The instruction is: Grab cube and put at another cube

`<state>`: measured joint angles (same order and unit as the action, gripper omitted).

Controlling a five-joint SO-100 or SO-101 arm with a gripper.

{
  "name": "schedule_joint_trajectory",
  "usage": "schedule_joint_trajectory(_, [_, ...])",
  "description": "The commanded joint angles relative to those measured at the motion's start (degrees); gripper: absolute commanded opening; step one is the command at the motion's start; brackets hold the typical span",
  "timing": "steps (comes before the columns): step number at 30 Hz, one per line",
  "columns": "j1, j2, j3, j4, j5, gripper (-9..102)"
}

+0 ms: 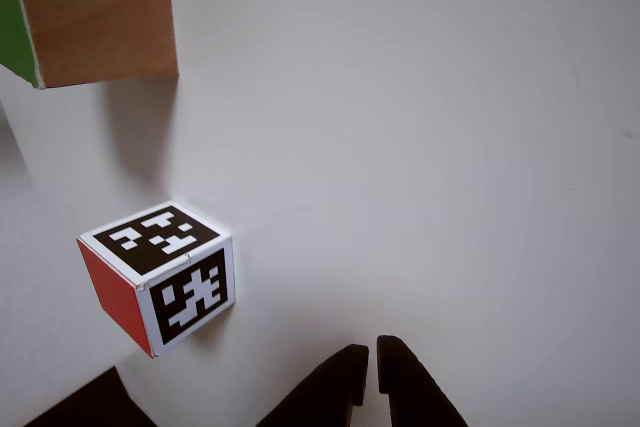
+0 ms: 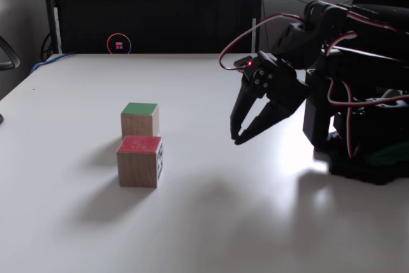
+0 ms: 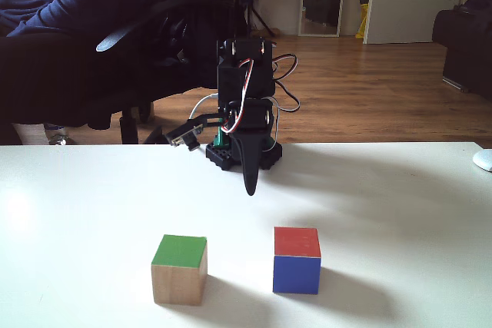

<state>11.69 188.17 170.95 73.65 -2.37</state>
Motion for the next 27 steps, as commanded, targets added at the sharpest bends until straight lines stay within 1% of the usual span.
schedule_joint_trajectory(1, [-1.0,0.3,-0.9,0.4,-1.5,0])
schedule_joint_trajectory(16, [-1.4,0.3,-0.9,-0.1,-2.3,0])
schedule_joint_trajectory(19, [-0.4,0.3,-2.5,-3.3,-4.0,7])
schedule_joint_trajectory(21, [0.7,-1.2,-6.9,-4.4,-4.9,8])
schedule_joint_trajectory(23, [1.4,-8.9,-13.3,-6.3,-5.4,10])
schedule_joint_trajectory(25, [2.5,-23.7,-21.9,-7.4,-5.3,15])
schedule_joint_trajectory(27, [4.6,-41.0,-33.0,-6.5,-4.9,17])
